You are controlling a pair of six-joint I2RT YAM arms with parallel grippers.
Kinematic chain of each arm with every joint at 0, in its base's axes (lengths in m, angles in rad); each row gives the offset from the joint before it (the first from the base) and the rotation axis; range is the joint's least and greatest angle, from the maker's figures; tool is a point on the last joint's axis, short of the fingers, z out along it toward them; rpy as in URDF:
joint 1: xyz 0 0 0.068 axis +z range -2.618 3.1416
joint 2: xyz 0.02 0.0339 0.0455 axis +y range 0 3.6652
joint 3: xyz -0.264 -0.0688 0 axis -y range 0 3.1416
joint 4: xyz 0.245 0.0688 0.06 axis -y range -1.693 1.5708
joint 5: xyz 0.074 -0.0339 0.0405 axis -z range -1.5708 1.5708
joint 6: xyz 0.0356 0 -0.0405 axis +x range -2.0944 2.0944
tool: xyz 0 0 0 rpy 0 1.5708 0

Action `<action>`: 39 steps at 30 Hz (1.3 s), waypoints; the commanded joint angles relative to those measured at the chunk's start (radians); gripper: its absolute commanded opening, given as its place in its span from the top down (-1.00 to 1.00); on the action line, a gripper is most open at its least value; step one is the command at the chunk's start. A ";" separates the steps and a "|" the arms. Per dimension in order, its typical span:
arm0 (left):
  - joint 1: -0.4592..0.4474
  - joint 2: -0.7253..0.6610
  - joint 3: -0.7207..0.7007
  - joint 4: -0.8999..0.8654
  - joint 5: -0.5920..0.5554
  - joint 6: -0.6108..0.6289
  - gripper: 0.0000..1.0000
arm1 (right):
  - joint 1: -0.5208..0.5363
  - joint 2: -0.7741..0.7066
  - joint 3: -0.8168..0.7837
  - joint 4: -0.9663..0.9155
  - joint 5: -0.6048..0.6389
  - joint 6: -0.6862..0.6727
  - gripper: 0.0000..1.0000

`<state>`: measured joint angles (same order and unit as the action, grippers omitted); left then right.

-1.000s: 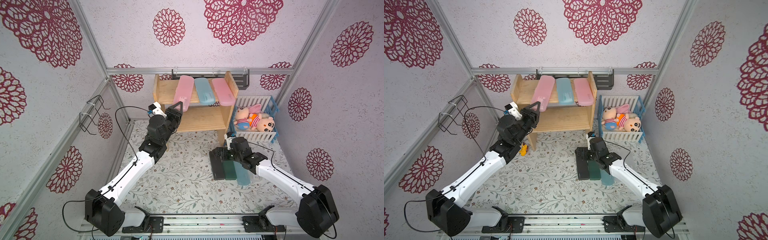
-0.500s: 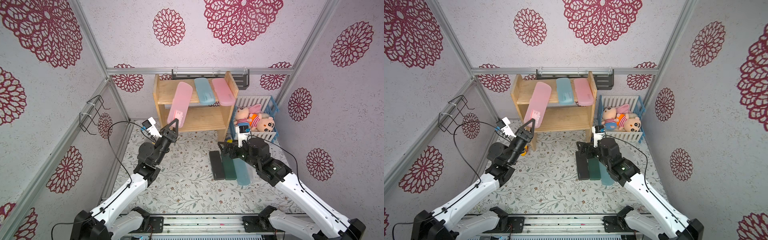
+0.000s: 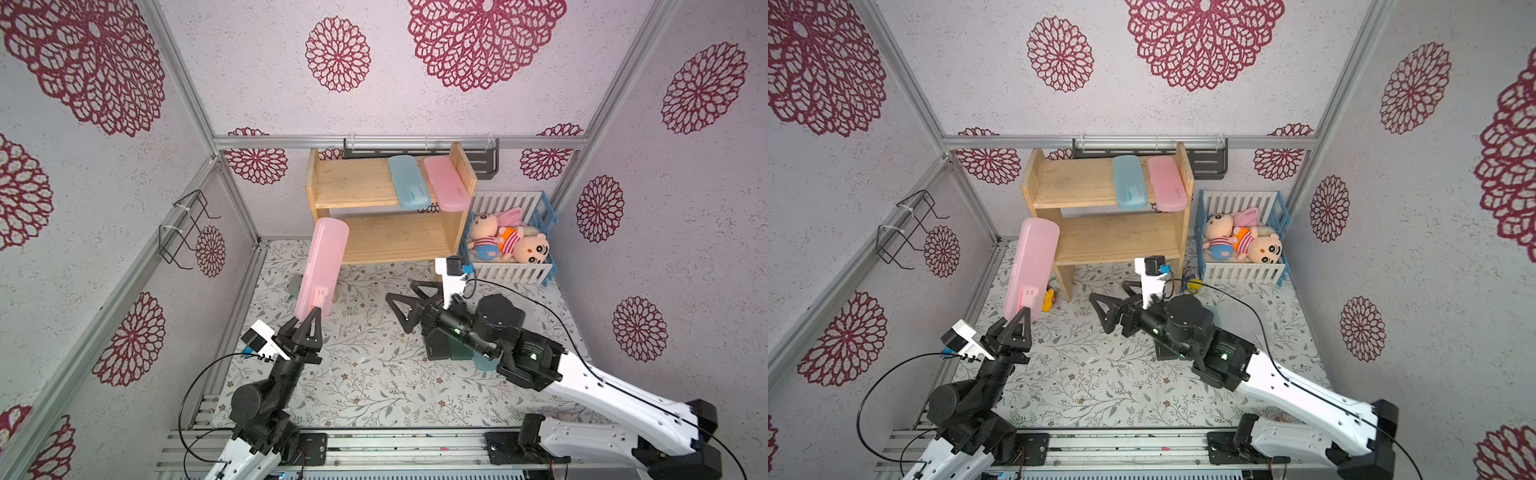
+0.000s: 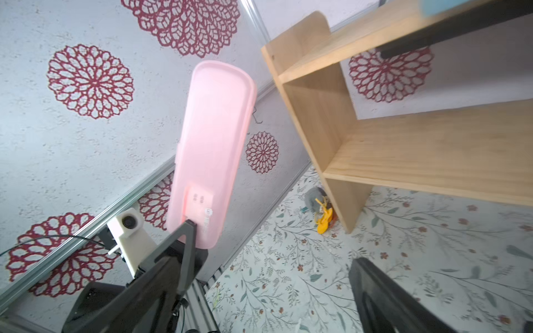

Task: Remove the pencil cases from the shelf
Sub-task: Place the pencil case at the center of the board.

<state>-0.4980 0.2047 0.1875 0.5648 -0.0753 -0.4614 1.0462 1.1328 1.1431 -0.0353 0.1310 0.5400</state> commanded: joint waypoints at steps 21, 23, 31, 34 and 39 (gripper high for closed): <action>-0.007 -0.203 -0.052 -0.094 -0.059 0.061 1.00 | 0.119 0.582 0.621 -0.062 0.041 0.114 -0.98; -0.007 -0.203 -0.054 -0.085 -0.062 0.062 1.00 | 0.120 0.626 0.681 -0.097 0.032 0.112 -0.98; -0.008 -0.203 -0.052 -0.095 -0.061 0.044 1.00 | 0.136 0.711 0.784 -0.160 0.056 0.095 -0.95; -0.007 -0.203 -0.051 -0.098 -0.061 0.041 1.00 | 0.138 0.699 0.764 -0.155 0.077 0.088 -0.78; -0.007 -0.203 -0.045 -0.134 -0.088 0.016 0.78 | 0.137 0.652 0.695 -0.113 0.082 0.040 -0.22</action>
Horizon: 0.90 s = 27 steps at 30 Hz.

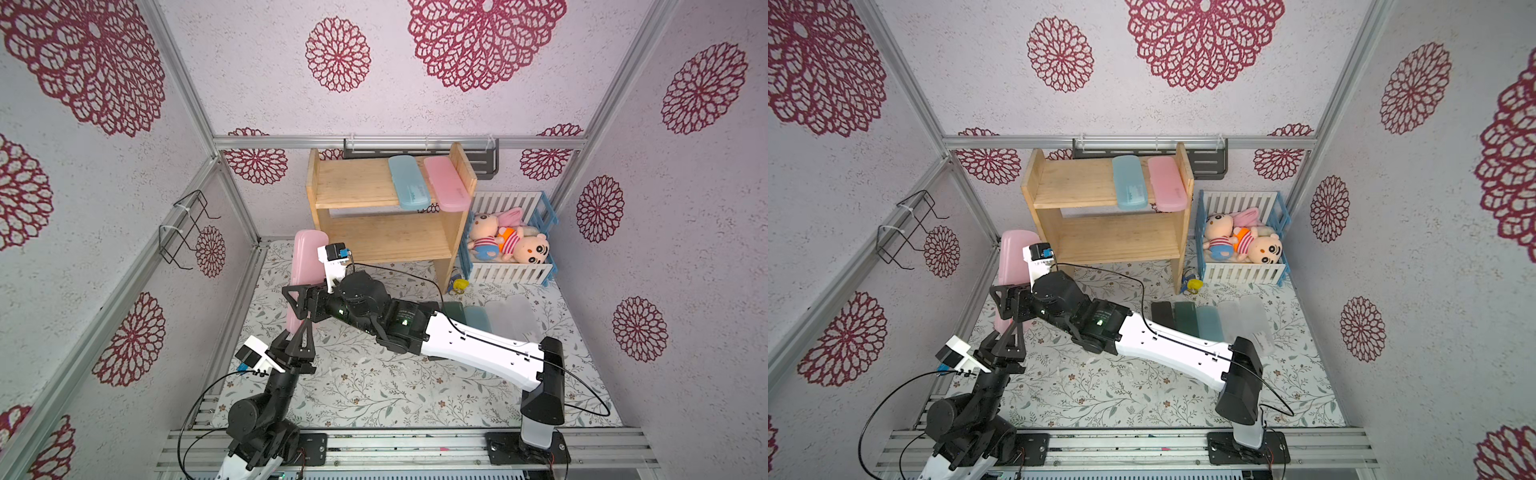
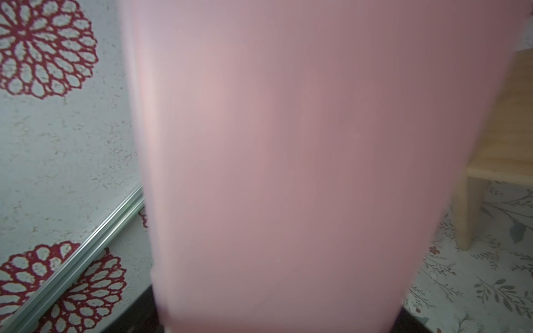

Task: Remove the pencil cases from the shelf
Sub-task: Place the pencil case at the center of the board.

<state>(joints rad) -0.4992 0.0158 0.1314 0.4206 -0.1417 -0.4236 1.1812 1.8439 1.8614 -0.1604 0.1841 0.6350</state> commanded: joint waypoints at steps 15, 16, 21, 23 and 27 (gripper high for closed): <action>-0.006 -0.011 0.165 -0.341 -0.208 -0.142 -0.95 | -0.262 -0.428 -0.682 -0.171 -0.082 -0.045 0.07; -0.005 -0.009 0.163 -0.344 -0.208 -0.147 -0.95 | -0.285 -0.439 -0.728 -0.184 -0.087 -0.039 0.04; -0.007 0.011 0.153 -0.333 -0.201 -0.184 -0.95 | -0.358 -0.423 -0.839 -0.188 -0.141 -0.041 -0.02; -0.006 0.023 0.148 -0.335 -0.196 -0.200 -0.95 | -0.372 -0.395 -0.849 -0.177 -0.150 -0.051 -0.02; -0.006 0.045 0.136 -0.338 -0.193 -0.226 -0.95 | -0.396 -0.289 -0.821 -0.167 -0.168 -0.078 -0.02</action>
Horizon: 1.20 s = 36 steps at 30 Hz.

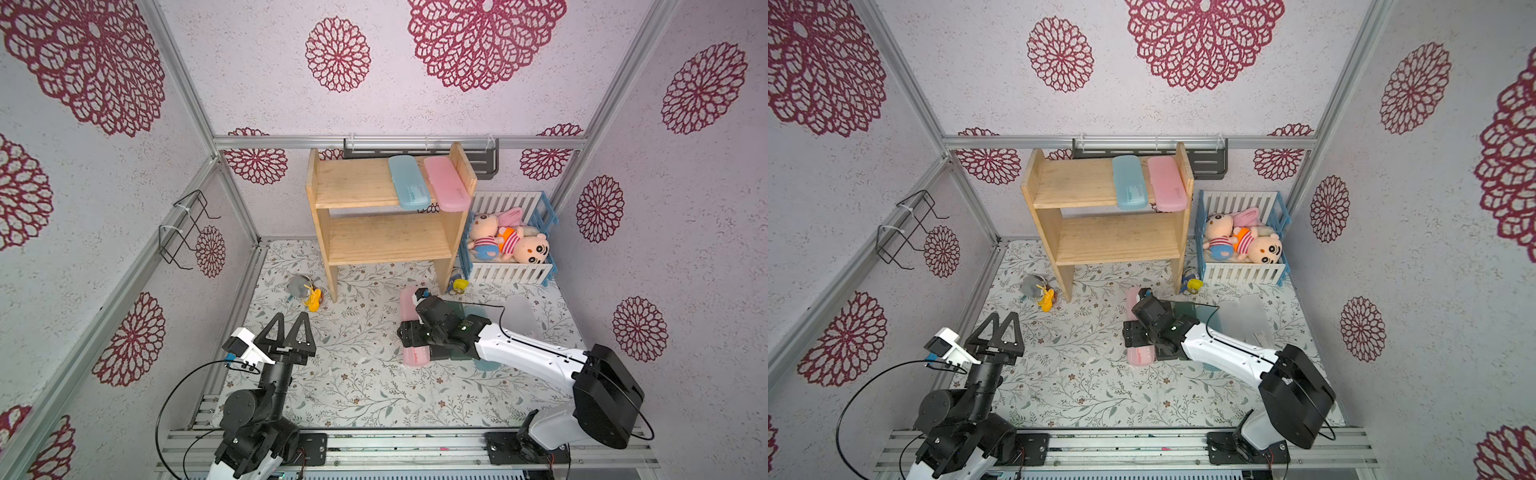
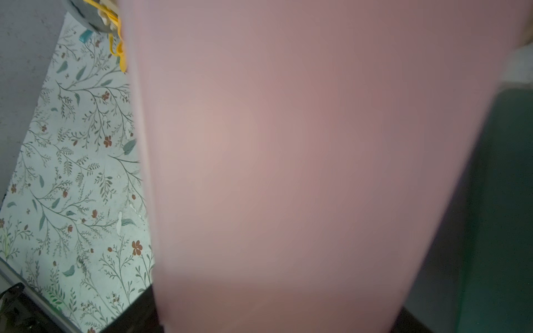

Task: Remove the pencil cases from the shelf
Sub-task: Place the pencil case at the center of the board, then move the pencil case to the center of the board.

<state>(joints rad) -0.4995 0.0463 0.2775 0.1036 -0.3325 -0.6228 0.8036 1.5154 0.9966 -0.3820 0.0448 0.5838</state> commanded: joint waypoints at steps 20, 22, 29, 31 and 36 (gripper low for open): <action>-0.006 0.145 0.050 -0.054 0.031 -0.043 -0.95 | -0.053 0.295 0.149 0.078 0.001 -0.043 -0.68; -0.006 0.142 0.055 -0.058 0.032 -0.043 -0.95 | -0.052 0.280 0.168 0.080 -0.013 -0.040 -0.80; -0.005 0.144 0.091 -0.061 0.032 -0.030 -0.95 | -0.005 0.271 0.301 0.028 0.013 -0.049 -0.98; -0.006 0.143 0.115 -0.086 0.031 -0.025 -0.95 | 0.028 0.261 0.320 0.049 0.018 -0.049 -0.98; -0.006 0.126 0.138 -0.130 0.005 -0.018 -0.95 | 0.099 0.317 0.355 0.169 -0.055 -0.011 -0.98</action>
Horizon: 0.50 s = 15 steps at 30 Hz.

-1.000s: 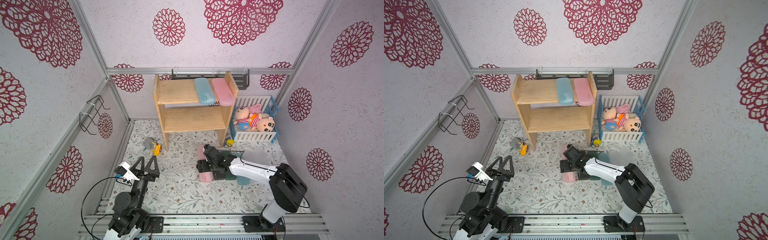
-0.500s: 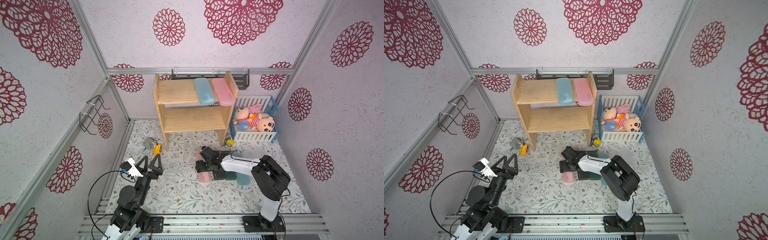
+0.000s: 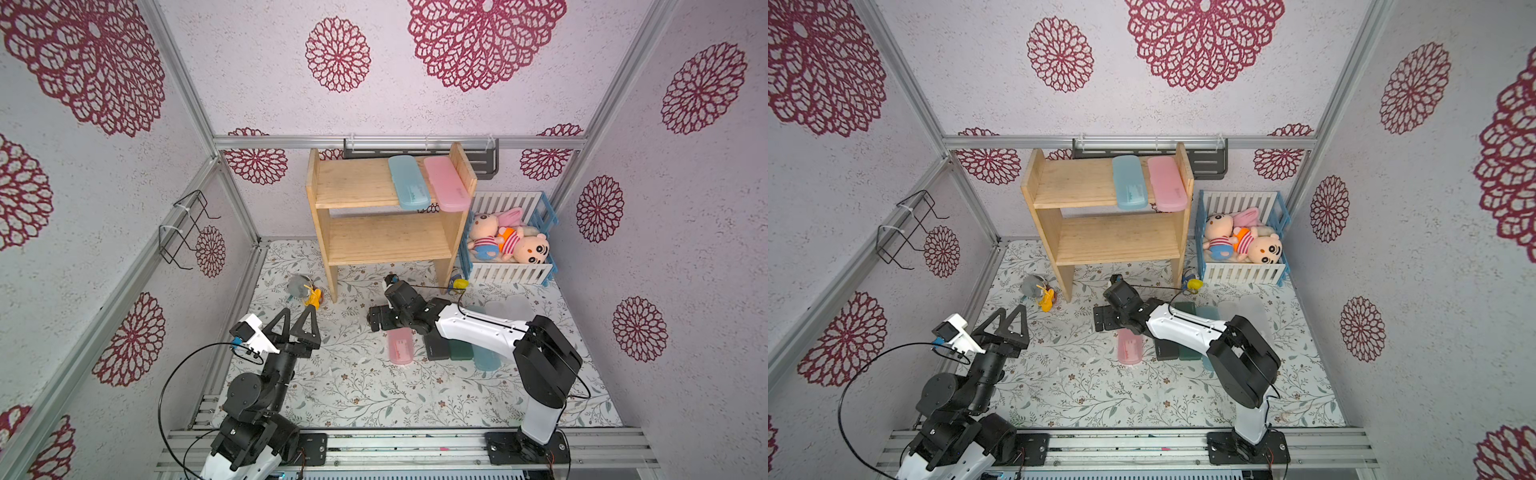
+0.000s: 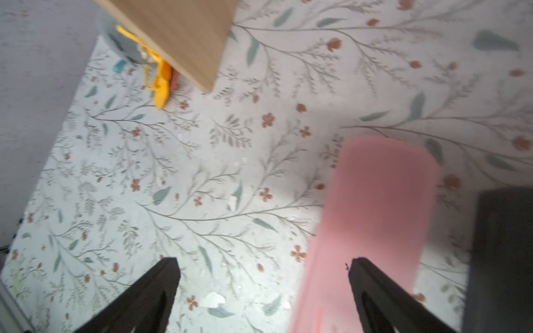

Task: Remove the pencil cases from the shelf
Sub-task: Move the pencil case to the center of the board.

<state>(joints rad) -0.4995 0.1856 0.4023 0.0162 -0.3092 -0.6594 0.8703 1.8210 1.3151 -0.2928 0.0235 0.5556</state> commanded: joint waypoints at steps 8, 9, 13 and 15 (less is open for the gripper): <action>-0.005 -0.072 0.010 -0.112 -0.034 0.008 -0.95 | 0.036 0.164 0.141 0.063 -0.056 0.074 -0.98; -0.005 -0.083 0.010 -0.121 -0.034 0.009 -0.95 | 0.036 0.178 0.151 0.055 -0.045 0.072 -0.98; -0.005 -0.132 0.015 -0.168 -0.041 0.012 -0.95 | 0.027 0.219 0.168 0.018 -0.019 0.062 -0.98; -0.006 -0.153 0.019 -0.191 -0.046 0.015 -0.95 | 0.020 0.221 0.144 0.029 -0.011 0.065 -0.98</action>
<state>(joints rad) -0.4995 0.0574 0.4068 -0.1196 -0.3382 -0.6582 0.9028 2.0483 1.4487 -0.2665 -0.0185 0.6064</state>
